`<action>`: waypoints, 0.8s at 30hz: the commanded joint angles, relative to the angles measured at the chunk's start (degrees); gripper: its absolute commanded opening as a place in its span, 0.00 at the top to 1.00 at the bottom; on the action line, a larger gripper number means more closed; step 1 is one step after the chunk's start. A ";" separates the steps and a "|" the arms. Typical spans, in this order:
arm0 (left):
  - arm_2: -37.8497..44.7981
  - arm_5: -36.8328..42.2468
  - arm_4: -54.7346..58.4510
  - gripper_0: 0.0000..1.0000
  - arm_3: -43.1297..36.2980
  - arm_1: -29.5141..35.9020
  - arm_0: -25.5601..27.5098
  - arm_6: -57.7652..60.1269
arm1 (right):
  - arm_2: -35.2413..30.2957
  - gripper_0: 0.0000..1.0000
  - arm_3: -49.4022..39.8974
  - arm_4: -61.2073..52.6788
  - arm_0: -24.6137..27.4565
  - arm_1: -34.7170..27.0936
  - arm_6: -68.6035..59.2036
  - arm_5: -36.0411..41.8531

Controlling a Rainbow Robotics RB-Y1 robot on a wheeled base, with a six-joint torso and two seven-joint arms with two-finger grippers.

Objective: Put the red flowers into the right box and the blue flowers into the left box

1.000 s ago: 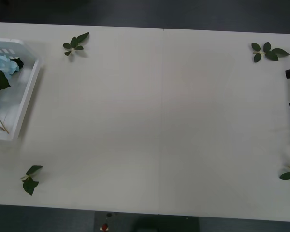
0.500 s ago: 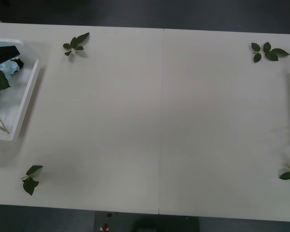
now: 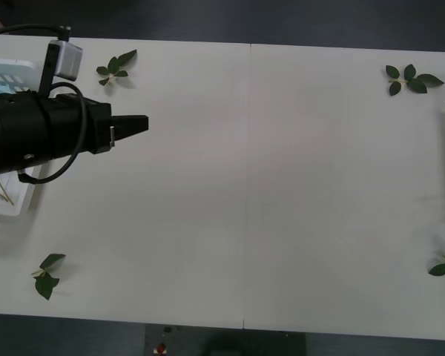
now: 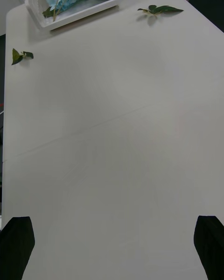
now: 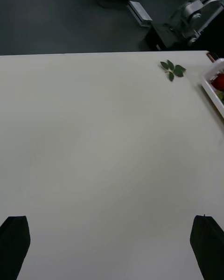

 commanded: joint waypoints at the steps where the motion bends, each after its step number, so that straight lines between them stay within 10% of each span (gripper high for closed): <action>1: -5.95 -0.69 0.80 0.00 1.73 1.18 -9.14 -4.05 | -0.23 0.00 -0.52 0.27 -0.98 -1.77 0.75 0.47; 24: -9.73 2.12 19.44 0.00 -0.12 -1.80 -13.27 -25.85 | -0.23 0.00 -0.52 0.27 -0.98 -1.77 0.75 0.47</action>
